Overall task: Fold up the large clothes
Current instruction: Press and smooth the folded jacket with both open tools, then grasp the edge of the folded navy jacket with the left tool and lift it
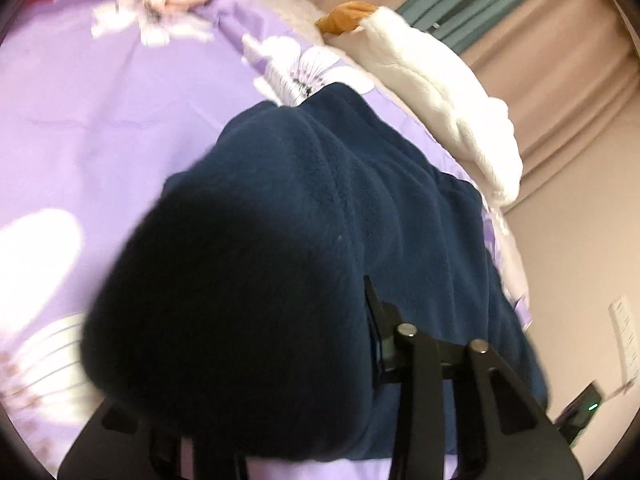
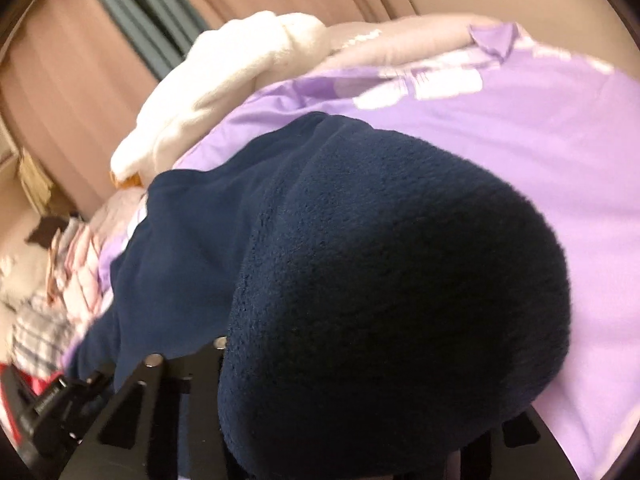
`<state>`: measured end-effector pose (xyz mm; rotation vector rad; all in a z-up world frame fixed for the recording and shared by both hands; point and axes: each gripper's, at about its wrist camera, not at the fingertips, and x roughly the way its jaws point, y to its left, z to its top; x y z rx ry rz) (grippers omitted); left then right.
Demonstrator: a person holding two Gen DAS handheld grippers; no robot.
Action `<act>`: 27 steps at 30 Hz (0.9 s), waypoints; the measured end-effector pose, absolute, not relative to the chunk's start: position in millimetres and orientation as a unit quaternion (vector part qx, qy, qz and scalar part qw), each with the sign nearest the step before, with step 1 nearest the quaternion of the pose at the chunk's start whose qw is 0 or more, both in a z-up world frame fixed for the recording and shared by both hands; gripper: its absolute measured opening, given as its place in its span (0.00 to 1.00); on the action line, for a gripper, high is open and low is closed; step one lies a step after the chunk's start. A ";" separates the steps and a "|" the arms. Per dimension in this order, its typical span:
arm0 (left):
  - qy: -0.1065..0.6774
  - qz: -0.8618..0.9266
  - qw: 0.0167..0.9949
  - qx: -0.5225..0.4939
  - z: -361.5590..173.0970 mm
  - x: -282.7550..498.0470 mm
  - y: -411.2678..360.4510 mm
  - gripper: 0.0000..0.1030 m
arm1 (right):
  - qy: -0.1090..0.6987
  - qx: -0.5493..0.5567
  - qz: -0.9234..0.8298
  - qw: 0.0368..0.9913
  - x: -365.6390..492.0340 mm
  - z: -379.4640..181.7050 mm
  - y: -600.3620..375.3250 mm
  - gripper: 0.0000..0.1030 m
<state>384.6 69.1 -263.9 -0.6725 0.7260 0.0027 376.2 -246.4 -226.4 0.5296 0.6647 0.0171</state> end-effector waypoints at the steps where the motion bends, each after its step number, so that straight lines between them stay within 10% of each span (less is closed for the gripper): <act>1: 0.346 0.001 0.885 -0.311 -255.2 375.6 66.9 0.35 | 0.318 0.255 0.016 0.913 364.3 -217.9 -245.4 0.39; 15: 0.370 -0.033 0.874 -0.312 -266.8 215.8 74.1 0.35 | 0.342 0.246 0.066 0.904 209.5 -218.5 -259.5 0.40; 20: 0.359 -0.006 0.881 -0.309 -285.9 205.8 78.0 0.65 | 0.335 0.274 0.074 0.898 202.6 -248.4 -286.0 0.57; 27: 0.358 0.015 0.874 -0.328 -285.8 207.0 89.4 0.76 | 0.345 0.254 0.039 0.903 195.2 -228.0 -277.6 0.64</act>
